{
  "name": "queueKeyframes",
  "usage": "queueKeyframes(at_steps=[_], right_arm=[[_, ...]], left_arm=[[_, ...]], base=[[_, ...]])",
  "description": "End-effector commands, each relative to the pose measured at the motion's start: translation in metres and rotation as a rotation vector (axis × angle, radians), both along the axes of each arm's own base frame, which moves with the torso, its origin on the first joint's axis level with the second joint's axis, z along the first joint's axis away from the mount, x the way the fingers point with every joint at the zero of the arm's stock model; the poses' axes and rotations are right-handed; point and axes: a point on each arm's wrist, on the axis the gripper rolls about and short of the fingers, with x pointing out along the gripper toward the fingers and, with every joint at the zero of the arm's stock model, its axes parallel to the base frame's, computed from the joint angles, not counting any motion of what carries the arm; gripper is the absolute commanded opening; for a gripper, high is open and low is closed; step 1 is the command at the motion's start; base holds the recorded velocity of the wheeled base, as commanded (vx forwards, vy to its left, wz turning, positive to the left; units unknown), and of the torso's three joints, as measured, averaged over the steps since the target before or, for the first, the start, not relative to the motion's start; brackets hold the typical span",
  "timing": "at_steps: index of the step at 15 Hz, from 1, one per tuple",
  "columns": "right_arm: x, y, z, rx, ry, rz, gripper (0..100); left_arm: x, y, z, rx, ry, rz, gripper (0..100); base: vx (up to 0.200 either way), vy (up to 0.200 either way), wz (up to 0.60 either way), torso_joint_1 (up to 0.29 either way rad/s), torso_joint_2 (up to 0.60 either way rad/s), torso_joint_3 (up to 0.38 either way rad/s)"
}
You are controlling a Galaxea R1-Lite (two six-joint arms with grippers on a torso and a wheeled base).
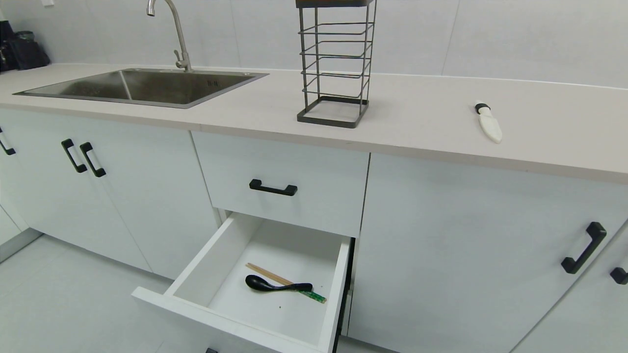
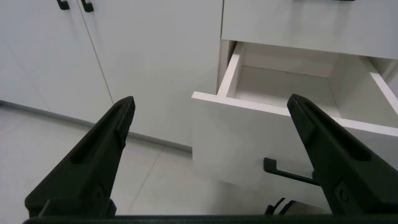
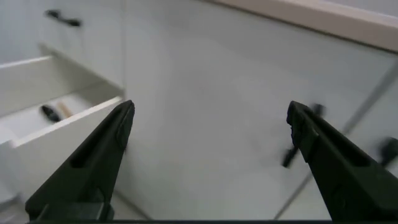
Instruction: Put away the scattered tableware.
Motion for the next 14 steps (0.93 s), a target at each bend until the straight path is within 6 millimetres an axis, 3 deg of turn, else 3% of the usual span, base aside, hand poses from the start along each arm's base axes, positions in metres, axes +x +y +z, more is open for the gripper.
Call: queueKeyframes(at_steps=[1,5,7,10,11,12,14], right_arm=[[-0.033,0.001,-0.009,0.021,-0.127,-0.143,100],[-0.023,0.001,-0.055,0.064,0.141,-0.117,100],[-0.023,0.001,-0.059,0.191,0.190,-0.120,100],[-0.023,0.001,-0.059,0.179,0.188,-0.124,100],[-0.023,0.001,-0.059,0.178,0.188,-0.124,100],[-0.023,0.001,-0.059,0.178,0.188,-0.126,100],[-0.023,0.001,-0.059,0.178,0.188,-0.126,100]], left_arm=[[0.000,0.000,0.000,-0.001,0.001,0.000,100],[0.000,0.000,0.000,0.000,0.003,-0.006,100],[0.000,0.000,0.000,-0.046,-0.002,0.001,100],[0.000,0.000,0.003,-0.037,-0.027,0.006,100],[-0.008,-0.001,0.037,-0.044,-0.247,-0.020,100],[-0.010,-0.003,0.062,-0.040,-0.314,-0.075,100],[-0.005,-0.003,0.057,-0.058,-0.235,-0.118,100]], base=[[0.000,0.000,0.00,0.000,0.00,0.000],[0.000,0.000,0.00,0.000,0.00,0.000],[0.000,0.000,0.00,0.000,0.00,0.000],[0.000,0.000,0.00,0.000,0.00,0.000],[0.000,0.000,0.00,0.000,0.00,0.000],[0.000,0.000,0.00,0.000,0.00,0.000],[0.000,0.000,0.00,0.000,0.00,0.000]])
